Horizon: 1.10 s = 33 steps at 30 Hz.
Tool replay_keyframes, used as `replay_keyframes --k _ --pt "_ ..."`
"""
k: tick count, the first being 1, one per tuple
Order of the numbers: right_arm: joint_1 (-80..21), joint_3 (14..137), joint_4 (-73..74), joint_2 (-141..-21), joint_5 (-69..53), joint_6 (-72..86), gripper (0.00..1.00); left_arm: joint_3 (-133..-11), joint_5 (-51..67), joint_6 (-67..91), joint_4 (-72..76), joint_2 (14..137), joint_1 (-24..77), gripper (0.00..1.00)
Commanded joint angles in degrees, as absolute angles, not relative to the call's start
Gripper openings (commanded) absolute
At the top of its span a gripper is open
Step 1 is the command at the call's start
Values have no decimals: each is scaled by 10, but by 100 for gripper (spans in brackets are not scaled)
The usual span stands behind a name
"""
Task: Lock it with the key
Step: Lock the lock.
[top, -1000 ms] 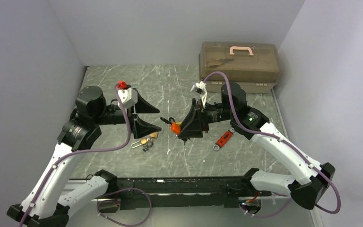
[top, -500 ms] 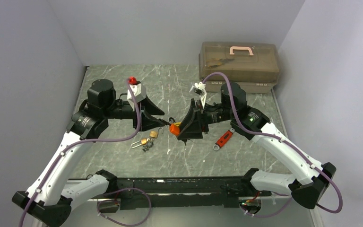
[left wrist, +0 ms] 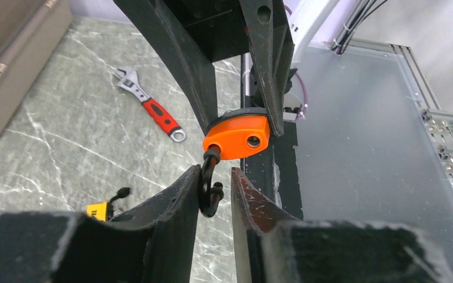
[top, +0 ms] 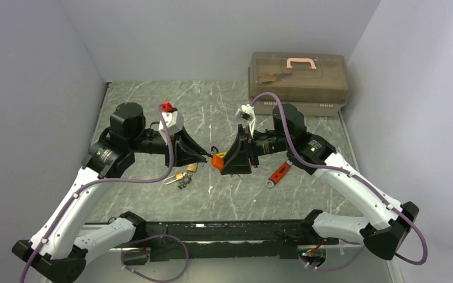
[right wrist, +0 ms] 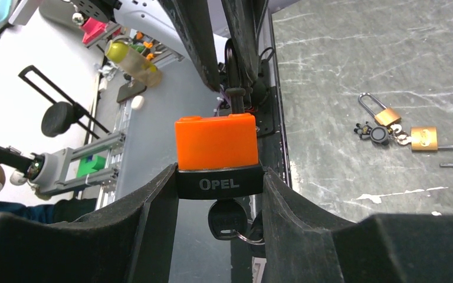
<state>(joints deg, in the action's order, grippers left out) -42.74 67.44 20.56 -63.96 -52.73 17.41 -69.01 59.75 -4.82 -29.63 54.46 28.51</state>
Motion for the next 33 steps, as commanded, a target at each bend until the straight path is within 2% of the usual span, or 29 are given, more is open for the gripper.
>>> replay_keyframes --k 1,4,9,12,16,17,20,21,23,25,28,33 --pt "-428 704 173 -637 -512 164 0 -705 598 -64 -329 557 304 35" --pt "-428 705 176 -637 -509 163 0 -708 591 -61 -331 561 306 37" --pt "-428 707 193 -631 -489 149 0 -713 578 -53 -335 561 307 19" --pt "-428 706 202 -629 -471 140 0 -718 571 -48 -339 561 306 2" --pt "-428 703 209 -629 -450 131 0 -737 564 -32 -354 567 307 0" --pt "-428 700 206 -628 -445 131 6 -740 559 -24 -353 567 306 0" --pt "-428 683 175 -622 -429 141 59 -741 543 30 -320 564 307 0" --pt "-428 675 156 -617 -426 147 72 -740 544 52 -302 563 307 0" --pt "-427 659 116 -608 -414 160 90 -743 539 90 -277 563 306 0" --pt "-422 644 76 -599 -404 174 94 -748 531 122 -254 564 306 0" --pt "-389 623 -20 -590 -432 222 95 -747 518 172 -204 556 307 0" --pt "-299 574 -229 -587 -514 344 87 -760 491 237 -138 553 307 0"
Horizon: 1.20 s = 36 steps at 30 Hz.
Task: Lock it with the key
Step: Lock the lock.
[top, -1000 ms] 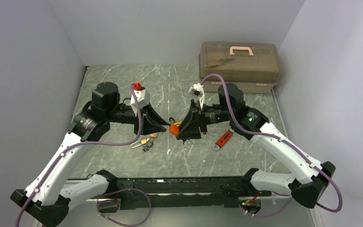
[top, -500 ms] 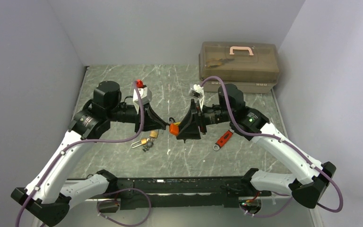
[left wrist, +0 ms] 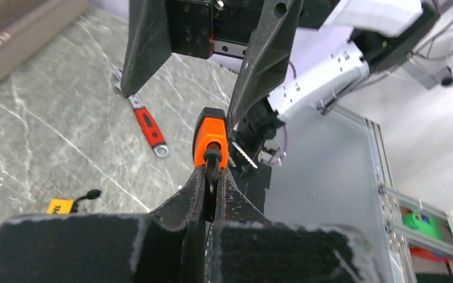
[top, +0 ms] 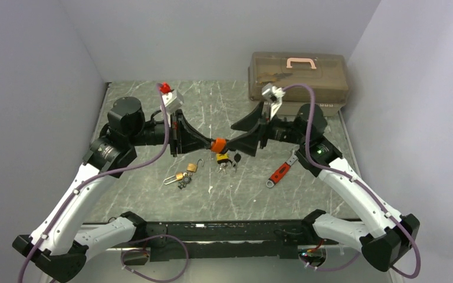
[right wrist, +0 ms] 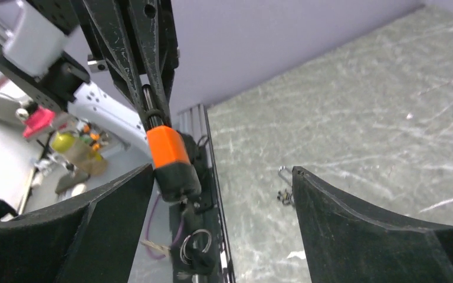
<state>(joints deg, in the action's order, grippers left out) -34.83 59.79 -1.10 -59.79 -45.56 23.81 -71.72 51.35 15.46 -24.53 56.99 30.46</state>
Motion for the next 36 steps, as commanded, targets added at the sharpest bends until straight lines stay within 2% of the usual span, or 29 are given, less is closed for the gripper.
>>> replay_keyframes --k 1,4,12,17,24,29,33,36 --pt "-292 576 -251 -591 -522 355 86 -767 485 249 -133 556 306 0" --pt "-290 599 -277 -611 -541 366 80 -786 465 275 -124 563 306 0" --pt "-292 612 -387 -643 -568 440 79 -797 440 325 -83 575 306 0" --pt "-304 632 -382 -649 -563 436 77 -798 449 336 -71 583 306 0" --pt "-342 659 -313 -660 -553 383 61 -791 448 339 -56 581 306 0" --pt "-345 652 -292 -655 -541 367 58 -788 448 336 -52 578 306 0" --pt "-345 649 -294 -652 -536 367 52 -788 446 331 -56 577 306 0" --pt "-345 650 -303 -655 -537 378 43 -784 447 330 -55 577 306 0"
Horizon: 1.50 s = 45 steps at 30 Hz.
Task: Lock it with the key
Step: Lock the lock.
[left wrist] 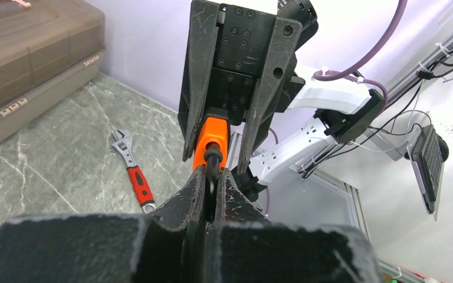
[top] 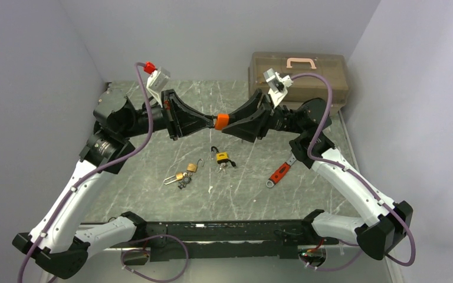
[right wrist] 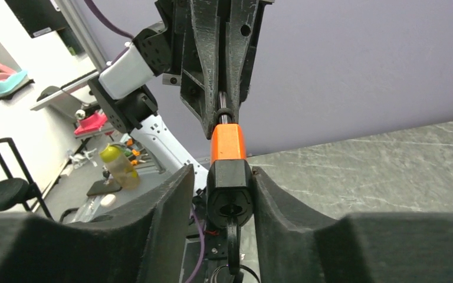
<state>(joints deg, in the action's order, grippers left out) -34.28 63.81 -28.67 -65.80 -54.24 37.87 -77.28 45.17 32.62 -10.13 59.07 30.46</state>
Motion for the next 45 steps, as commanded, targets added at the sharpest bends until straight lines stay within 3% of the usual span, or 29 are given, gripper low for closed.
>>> replay_keyframes --k 1,5,7,11,15,22,31,35,37,45 --pt "-345 651 -301 -656 -536 379 38 -783 448 330 -55 577 307 0" --pt "-344 651 -292 -655 -530 384 15 -787 450 316 -75 579 306 0" --pt "-345 649 -285 -650 -526 385 1 -796 448 296 -108 580 306 8" --pt "-345 646 -259 -638 -520 384 0 -803 435 255 -157 567 306 33" --pt "-345 634 -248 -627 -518 385 0 -814 418 220 -198 556 306 40" --pt "-344 629 -230 -617 -515 381 0 -822 423 192 -232 556 305 36" --pt "-345 633 -230 -621 -520 388 0 -823 435 179 -243 567 306 22" --pt "-344 635 -235 -623 -523 394 0 -817 448 179 -241 572 306 11" --pt "-345 635 -242 -626 -528 402 0 -814 451 177 -240 574 306 1" --pt "-345 637 -259 -638 -536 421 0 -795 481 195 -204 579 307 0"
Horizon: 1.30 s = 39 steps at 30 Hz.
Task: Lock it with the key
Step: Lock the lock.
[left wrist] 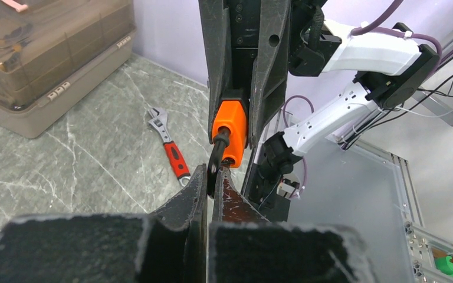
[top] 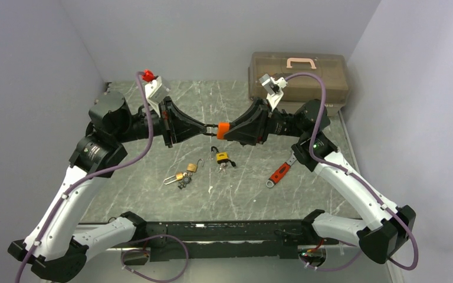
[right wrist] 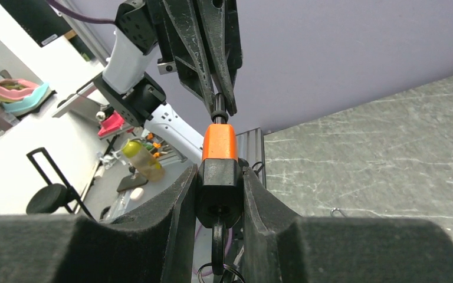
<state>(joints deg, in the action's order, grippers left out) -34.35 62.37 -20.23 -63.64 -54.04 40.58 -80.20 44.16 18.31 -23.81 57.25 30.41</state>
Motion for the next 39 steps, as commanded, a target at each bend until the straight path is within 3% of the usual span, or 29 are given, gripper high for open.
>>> replay_keyframes --k 1,39 --pt "-346 638 -260 -639 -536 420 0 -794 483 198 -200 581 307 0" --pt "-365 673 -229 -688 -510 387 0 -785 479 210 -199 612 348 0"
